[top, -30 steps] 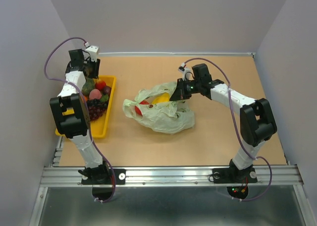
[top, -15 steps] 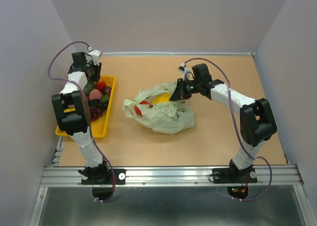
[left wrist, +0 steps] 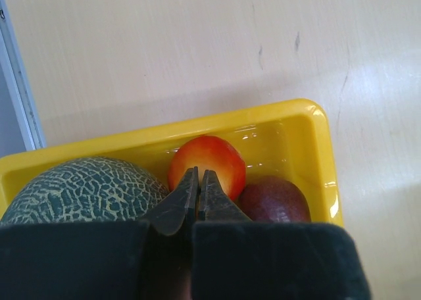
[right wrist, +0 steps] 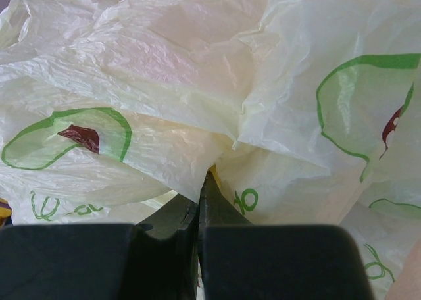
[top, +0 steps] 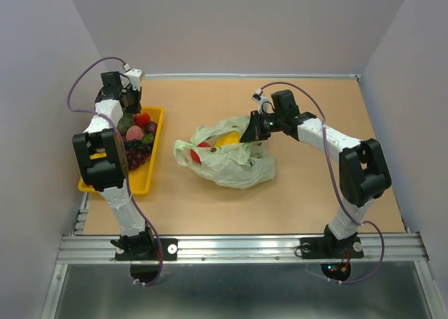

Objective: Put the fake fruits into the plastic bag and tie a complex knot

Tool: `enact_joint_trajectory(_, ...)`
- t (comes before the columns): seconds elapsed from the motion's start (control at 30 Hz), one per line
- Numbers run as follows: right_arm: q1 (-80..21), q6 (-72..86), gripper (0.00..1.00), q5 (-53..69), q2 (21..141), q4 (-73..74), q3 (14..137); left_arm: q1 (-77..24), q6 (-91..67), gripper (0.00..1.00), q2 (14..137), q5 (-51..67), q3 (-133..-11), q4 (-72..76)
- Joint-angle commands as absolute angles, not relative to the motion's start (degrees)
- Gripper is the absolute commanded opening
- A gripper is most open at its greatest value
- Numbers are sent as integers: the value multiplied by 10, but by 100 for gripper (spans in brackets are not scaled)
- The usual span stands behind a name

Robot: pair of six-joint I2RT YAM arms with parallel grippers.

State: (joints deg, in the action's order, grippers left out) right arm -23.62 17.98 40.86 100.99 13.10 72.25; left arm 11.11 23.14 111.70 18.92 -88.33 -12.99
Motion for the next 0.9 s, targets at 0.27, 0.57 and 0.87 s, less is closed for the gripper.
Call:
enact_joint_trajectory(0.27, -233, 182, 1, 394, 994, 116, 718, 110, 193, 0, 898, 315, -893, -257)
enact_joint_trajectory(0.57, -240, 194, 1, 407, 1005, 106, 723, 108, 239, 0, 789, 420, -804, -363)
enact_joint_trajectory(0.87, -272, 192, 0, 416, 1017, 104, 721, 11, 223, 0, 708, 489, -670, -332)
